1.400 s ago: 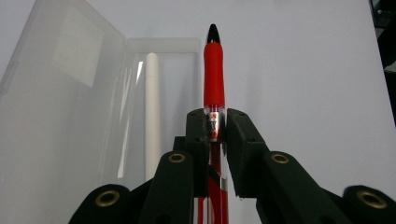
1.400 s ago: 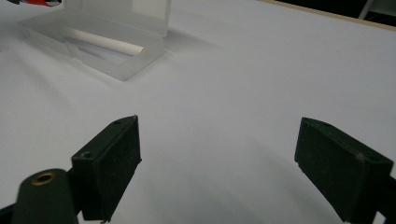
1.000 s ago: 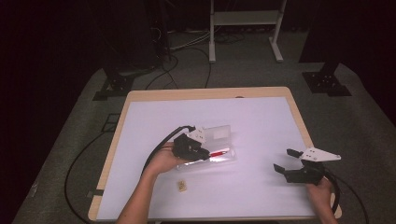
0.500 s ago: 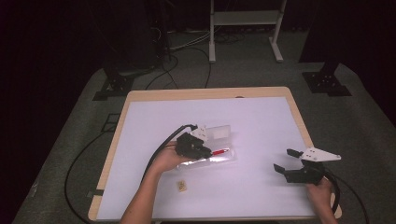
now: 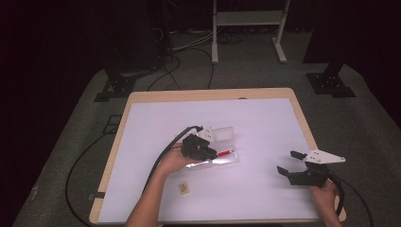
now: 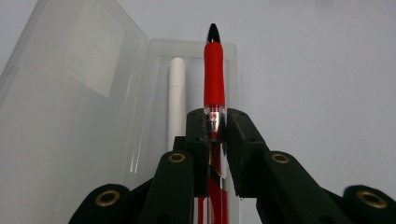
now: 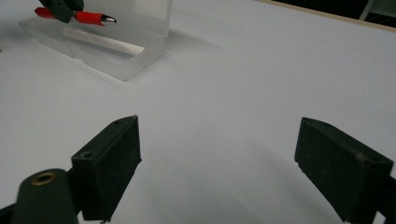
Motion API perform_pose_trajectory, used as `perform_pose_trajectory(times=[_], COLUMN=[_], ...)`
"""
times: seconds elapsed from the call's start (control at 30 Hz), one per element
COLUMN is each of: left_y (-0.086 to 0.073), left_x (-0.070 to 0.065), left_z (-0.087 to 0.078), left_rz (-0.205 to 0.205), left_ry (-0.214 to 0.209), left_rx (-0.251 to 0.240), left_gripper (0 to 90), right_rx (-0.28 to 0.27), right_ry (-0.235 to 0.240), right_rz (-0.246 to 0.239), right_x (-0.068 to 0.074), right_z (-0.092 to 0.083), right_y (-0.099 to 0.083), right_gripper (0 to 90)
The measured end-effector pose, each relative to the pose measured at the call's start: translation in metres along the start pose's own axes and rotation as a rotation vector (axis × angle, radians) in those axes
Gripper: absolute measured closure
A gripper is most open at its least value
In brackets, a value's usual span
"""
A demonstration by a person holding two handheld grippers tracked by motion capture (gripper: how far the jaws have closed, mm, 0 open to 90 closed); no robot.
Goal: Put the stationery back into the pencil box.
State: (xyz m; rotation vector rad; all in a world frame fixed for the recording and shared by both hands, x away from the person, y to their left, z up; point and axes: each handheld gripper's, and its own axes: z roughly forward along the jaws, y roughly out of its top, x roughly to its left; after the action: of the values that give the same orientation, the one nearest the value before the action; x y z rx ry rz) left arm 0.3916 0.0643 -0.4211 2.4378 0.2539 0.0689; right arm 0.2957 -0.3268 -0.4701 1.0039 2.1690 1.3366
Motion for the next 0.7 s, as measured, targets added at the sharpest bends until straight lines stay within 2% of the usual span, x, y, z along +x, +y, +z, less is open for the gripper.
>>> perform_pose_trajectory(times=[0.2,0.47,0.7], left_y=[-0.001,-0.001,-0.001], left_x=[0.001,0.002,0.005], left_z=[0.003,0.009,0.011], left_rz=[-0.010,-0.028,-0.038], left_ry=[-0.006,0.004,0.010], left_rx=[0.005,-0.004,0.007], left_gripper=[79.6,79.5,79.4], right_rx=[0.000,-0.002,-0.003], right_ry=[0.000,0.001,0.001], right_rz=[0.001,0.002,0.001], right_x=[0.000,0.000,0.000], right_z=[0.000,0.000,0.000], right_y=[0.000,0.000,0.000], right_gripper=[13.6,13.6,13.6])
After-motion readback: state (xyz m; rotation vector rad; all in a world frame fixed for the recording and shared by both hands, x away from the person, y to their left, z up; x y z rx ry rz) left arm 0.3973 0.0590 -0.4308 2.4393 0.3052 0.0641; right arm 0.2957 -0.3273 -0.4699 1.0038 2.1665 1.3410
